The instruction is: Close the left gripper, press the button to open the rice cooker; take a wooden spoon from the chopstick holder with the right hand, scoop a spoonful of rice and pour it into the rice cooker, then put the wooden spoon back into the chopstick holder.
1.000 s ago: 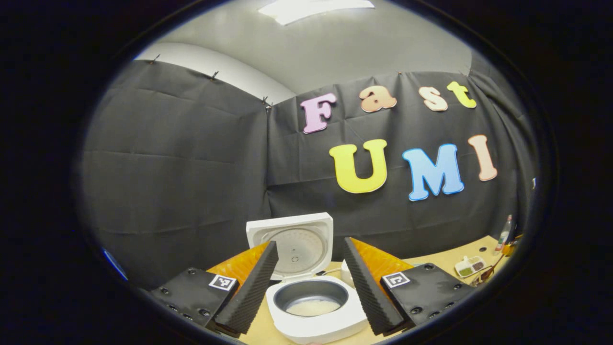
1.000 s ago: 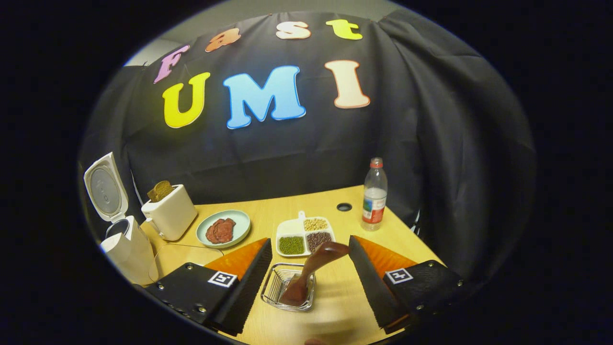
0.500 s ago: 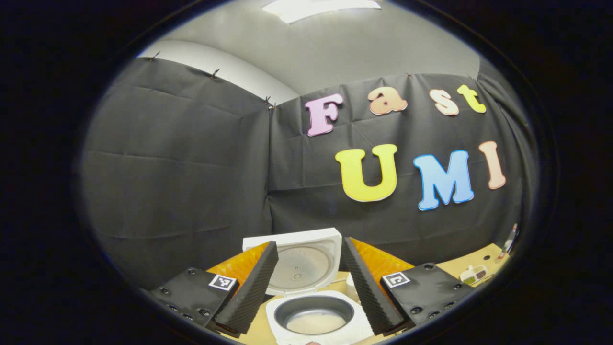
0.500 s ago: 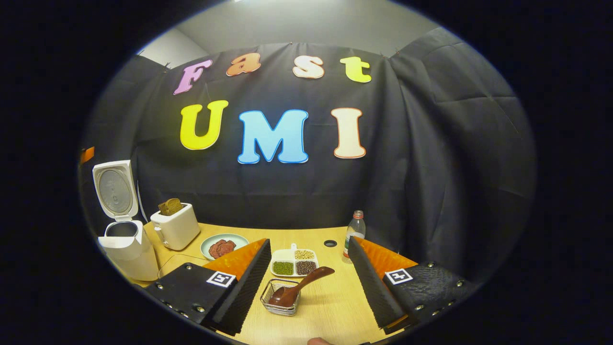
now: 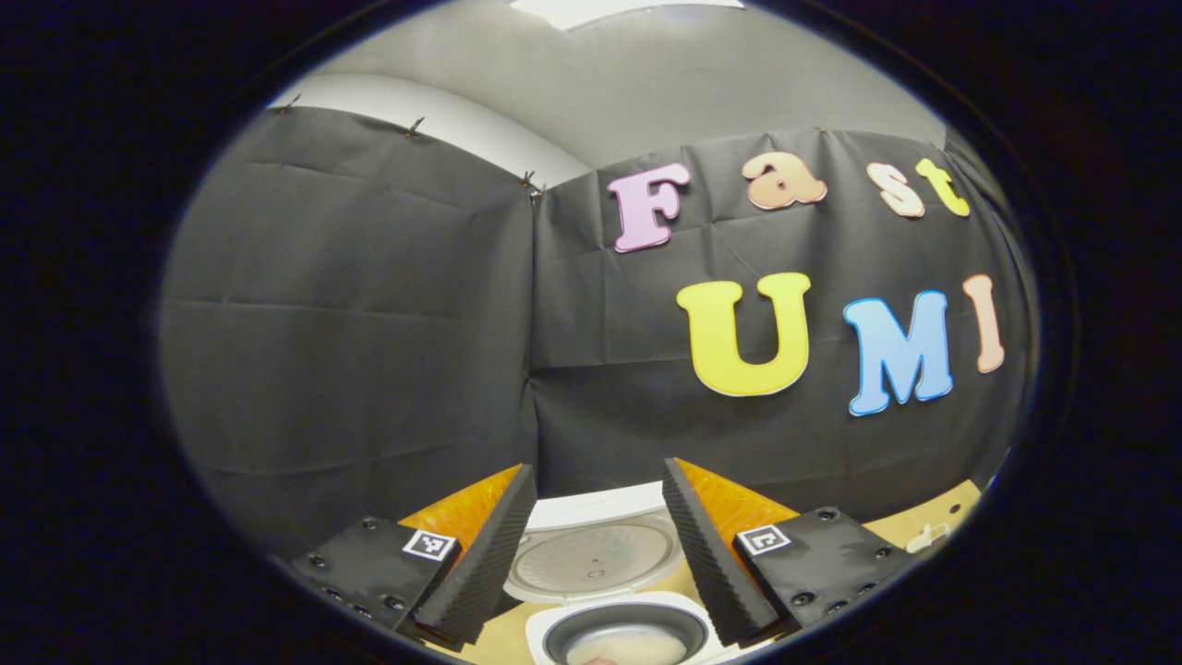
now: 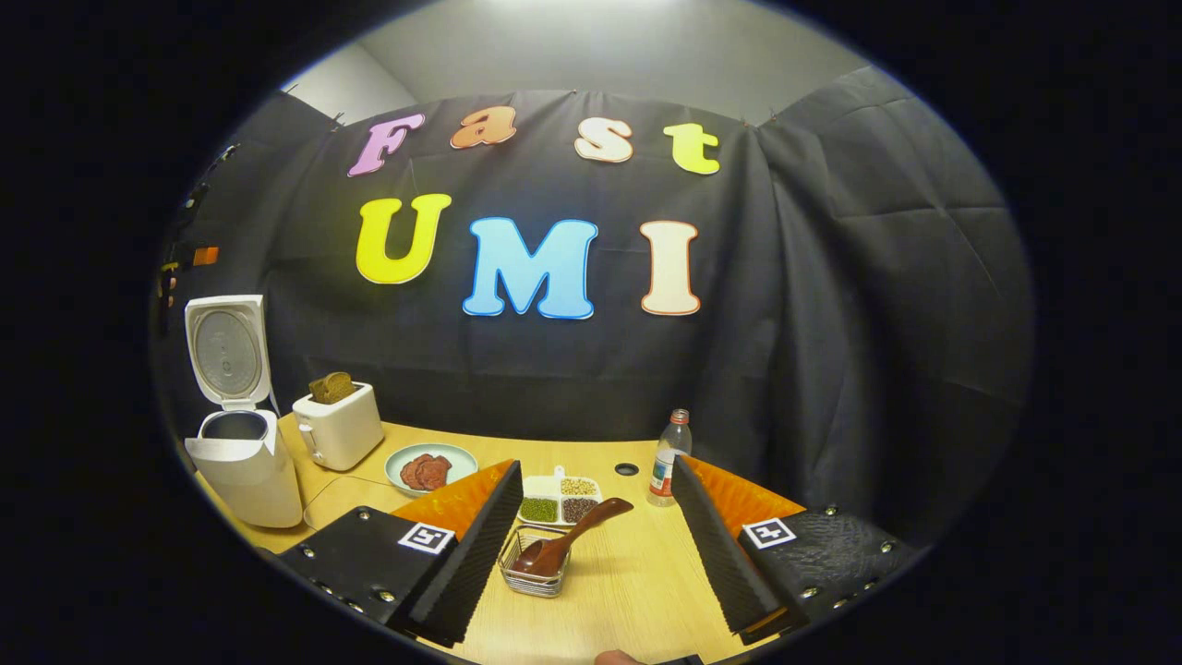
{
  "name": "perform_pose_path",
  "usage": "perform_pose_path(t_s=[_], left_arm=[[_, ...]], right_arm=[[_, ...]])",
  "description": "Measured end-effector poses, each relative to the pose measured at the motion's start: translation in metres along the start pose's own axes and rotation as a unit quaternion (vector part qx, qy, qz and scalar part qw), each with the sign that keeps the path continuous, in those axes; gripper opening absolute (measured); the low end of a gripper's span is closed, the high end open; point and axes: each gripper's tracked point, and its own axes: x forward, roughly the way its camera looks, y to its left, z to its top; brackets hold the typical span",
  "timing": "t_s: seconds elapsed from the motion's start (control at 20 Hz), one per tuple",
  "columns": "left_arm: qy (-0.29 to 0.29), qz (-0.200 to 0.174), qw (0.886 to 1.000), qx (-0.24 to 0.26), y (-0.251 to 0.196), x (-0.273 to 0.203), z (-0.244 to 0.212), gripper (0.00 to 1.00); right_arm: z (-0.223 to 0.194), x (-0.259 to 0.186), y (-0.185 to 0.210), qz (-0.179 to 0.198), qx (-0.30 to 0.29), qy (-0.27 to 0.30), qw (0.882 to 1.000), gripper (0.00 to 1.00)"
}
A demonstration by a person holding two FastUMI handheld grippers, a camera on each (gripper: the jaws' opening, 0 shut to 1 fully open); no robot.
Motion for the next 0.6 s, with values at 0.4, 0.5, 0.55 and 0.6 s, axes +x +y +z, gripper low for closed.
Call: perform_pose_path(t_s=[0.4, 0.5, 0.55, 0.6], left_arm=[[0.049, 0.010, 0.999, -0.018, 0.015, 0.088, -0.027, 0.95], [0.074, 0.007, 0.996, -0.041, 0.016, 0.103, -0.042, 0.95], [0.083, 0.009, 0.995, -0.045, 0.019, 0.110, -0.048, 0.95], [0.089, 0.012, 0.995, -0.046, 0.022, 0.115, -0.051, 0.91]], right_arm=[[-0.016, -0.019, -0.019, -0.037, 0.000, 0.017, 0.999, 0.98], [-0.020, -0.024, -0.024, -0.045, 0.001, 0.022, 0.999, 0.98], [-0.022, -0.026, -0.025, -0.049, 0.001, 0.023, 0.999, 0.98], [-0.022, -0.028, -0.027, -0.052, 0.001, 0.023, 0.998, 0.98]])
